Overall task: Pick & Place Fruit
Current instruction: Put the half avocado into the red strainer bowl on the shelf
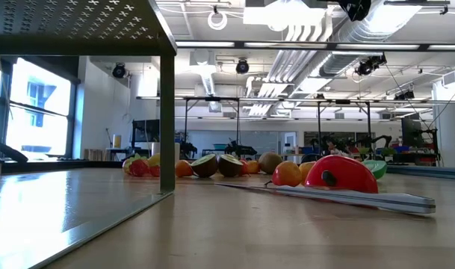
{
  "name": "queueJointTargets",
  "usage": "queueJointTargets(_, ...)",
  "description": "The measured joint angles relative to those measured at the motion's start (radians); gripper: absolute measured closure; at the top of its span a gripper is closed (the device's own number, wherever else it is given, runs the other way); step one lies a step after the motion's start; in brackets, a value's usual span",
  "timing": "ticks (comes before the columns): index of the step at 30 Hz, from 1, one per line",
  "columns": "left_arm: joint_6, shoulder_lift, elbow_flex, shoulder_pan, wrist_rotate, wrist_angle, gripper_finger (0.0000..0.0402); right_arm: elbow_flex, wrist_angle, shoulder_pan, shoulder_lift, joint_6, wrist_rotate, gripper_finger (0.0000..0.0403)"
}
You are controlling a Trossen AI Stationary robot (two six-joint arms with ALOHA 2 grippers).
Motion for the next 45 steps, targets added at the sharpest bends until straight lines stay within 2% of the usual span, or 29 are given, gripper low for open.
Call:
queueJointTargets(6, 0.009, -0.005, 0.000, 0.070, 0.000, -0.007, 0.0190, 0.000, 0.031, 0.000, 0.029, 0.068, 0.097, 0.0401)
queueJointTargets(12, 0.061, -0.007, 0.000, 0.146, 0.035, 0.011, 0.0190, 0.000, 0.056, 0.000, 0.088, 0.060, 0.103, 0.0401)
queueJointTargets(19, 0.214, -0.005, 0.000, 0.240, 0.056, 0.189, 0.0190, -0.001, 0.074, -0.002, 0.127, 0.041, 0.108, 0.0401)
queueJointTargets(28, 0.373, -0.001, 0.000, 0.380, 0.108, 0.330, 0.0190, -0.001, 0.106, -0.074, 0.126, 0.037, 0.108, 0.0401)
queueJointTargets(37, 0.521, 0.023, 0.001, 0.549, 0.302, 0.448, 0.0190, -0.001, 0.105, -0.150, 0.139, -0.097, 0.102, 0.0401)
queueJointTargets(45, 0.557, 0.069, -0.043, 0.637, 0.320, 0.553, 0.0190, 0.000, 0.109, -0.184, 0.177, -0.202, 0.102, 0.0401)
